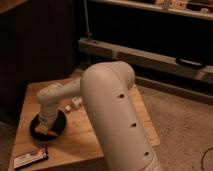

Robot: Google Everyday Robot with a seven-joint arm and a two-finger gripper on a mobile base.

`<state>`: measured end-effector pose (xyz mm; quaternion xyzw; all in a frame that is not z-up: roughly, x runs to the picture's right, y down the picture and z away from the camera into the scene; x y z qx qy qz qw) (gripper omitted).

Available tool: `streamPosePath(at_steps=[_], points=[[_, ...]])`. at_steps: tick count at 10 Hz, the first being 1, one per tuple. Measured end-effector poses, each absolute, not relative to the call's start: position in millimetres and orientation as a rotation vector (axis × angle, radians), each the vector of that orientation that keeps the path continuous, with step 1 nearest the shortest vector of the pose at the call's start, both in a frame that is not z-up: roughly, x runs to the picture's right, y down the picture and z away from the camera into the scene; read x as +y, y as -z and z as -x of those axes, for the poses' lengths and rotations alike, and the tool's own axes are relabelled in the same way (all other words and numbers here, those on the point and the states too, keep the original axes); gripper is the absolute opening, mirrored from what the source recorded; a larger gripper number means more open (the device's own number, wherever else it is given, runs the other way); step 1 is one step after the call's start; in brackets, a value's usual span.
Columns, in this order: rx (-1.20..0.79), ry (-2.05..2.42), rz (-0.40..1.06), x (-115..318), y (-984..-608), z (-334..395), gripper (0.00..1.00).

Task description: Place the pepper on the white sponge

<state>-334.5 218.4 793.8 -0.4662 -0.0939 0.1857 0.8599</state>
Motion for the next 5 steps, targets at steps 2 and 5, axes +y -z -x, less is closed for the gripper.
streamPosePath(at_steps=[2, 5], points=[[-0.193, -0.387, 0.982, 219.8, -796.2, 333.6, 0.36], [-0.185, -0.38, 0.984, 221.4, -797.8, 333.0, 0.35]])
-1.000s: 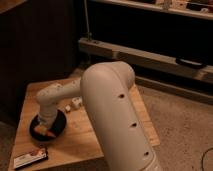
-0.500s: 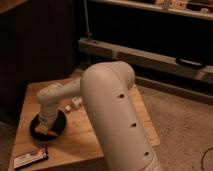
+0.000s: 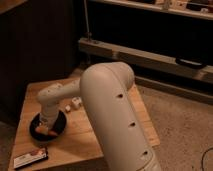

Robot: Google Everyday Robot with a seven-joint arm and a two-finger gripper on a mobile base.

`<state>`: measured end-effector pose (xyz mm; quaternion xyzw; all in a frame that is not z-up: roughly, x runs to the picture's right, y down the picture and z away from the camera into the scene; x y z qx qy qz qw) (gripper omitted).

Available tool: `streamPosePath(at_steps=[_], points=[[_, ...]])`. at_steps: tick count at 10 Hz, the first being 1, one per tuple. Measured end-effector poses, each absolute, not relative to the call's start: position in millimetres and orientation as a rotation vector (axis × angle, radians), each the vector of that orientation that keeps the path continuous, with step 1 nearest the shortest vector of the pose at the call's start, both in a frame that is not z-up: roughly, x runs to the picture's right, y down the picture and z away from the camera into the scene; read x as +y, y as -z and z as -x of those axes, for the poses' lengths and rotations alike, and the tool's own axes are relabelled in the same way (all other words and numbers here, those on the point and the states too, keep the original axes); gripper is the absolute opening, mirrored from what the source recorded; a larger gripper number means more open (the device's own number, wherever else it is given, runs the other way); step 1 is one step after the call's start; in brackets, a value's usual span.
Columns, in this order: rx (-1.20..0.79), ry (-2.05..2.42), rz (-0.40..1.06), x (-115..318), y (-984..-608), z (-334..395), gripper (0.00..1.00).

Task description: Place the pepper on the white sponge

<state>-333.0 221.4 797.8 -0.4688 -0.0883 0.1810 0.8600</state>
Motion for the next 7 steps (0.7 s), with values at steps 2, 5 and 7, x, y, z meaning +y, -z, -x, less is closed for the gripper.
streamPosePath(at_steps=[2, 5, 7], points=[[-0.186, -0.376, 0.98, 219, -797, 333, 0.22], [-0.217, -0.397, 0.957, 201, -790, 332, 0.14], [-0.27, -0.431, 0.928, 171, -775, 330, 0.14]])
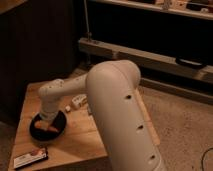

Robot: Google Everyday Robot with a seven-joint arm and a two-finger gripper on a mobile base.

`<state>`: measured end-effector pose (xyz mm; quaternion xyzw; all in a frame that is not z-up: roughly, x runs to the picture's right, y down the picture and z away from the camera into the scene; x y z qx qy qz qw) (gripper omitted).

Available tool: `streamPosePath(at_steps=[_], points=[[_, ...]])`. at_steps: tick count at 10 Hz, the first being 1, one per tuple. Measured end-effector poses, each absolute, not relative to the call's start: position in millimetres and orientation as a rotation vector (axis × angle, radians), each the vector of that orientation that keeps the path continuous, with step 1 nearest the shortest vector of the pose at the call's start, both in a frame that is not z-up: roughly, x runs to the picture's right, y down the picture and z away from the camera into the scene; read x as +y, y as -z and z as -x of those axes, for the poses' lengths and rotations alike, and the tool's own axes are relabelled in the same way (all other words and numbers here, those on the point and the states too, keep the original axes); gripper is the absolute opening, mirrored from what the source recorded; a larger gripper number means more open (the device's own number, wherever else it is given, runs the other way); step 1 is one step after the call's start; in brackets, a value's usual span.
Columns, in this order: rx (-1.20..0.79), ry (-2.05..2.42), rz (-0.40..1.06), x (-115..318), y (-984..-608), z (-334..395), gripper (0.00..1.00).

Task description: Place the pepper on the white sponge

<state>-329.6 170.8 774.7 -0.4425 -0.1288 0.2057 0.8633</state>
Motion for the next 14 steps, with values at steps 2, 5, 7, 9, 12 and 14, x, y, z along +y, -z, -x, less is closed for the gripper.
streamPosePath(at_steps=[2, 5, 7, 9, 12, 14], points=[[-0.311, -0.459, 0.884, 134, -763, 324, 0.14], [-0.303, -0.501, 0.811, 94, -765, 295, 0.14], [-0.278, -0.554, 0.743, 71, -754, 255, 0.14], [-0.251, -0.602, 0.693, 66, -737, 219, 0.14], [-0.198, -0.686, 0.627, 66, -718, 163, 0.14], [-0.16, -0.757, 0.588, 65, -712, 124, 0.14]])
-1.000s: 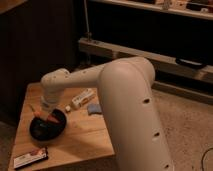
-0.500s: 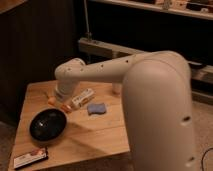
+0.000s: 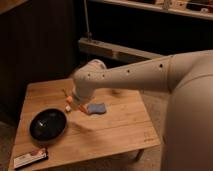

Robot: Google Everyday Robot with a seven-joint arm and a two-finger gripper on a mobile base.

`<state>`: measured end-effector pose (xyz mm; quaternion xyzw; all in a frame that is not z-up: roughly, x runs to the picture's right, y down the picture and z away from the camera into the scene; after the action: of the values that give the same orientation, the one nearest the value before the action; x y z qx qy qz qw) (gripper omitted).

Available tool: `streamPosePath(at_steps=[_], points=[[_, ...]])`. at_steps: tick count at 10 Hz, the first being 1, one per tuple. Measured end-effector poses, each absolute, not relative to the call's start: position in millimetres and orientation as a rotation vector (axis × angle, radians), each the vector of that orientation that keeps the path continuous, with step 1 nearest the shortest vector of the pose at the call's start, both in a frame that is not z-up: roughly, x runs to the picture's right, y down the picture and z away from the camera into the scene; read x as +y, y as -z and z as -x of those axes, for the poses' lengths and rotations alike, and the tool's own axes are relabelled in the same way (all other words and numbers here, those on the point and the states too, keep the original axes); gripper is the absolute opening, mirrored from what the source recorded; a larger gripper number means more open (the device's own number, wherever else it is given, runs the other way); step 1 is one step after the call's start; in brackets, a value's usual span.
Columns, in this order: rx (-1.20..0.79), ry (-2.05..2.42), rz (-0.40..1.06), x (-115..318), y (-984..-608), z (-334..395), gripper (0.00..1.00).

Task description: Place the pepper on the white sponge

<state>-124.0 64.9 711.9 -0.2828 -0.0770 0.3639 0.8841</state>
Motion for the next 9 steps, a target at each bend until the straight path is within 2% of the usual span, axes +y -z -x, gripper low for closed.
streamPosePath(at_steps=[6, 9], points=[[-0.117, -0.894, 0.531, 54, -724, 61, 0.14], [-0.128, -0.947, 0.558, 58, -749, 41, 0.14]])
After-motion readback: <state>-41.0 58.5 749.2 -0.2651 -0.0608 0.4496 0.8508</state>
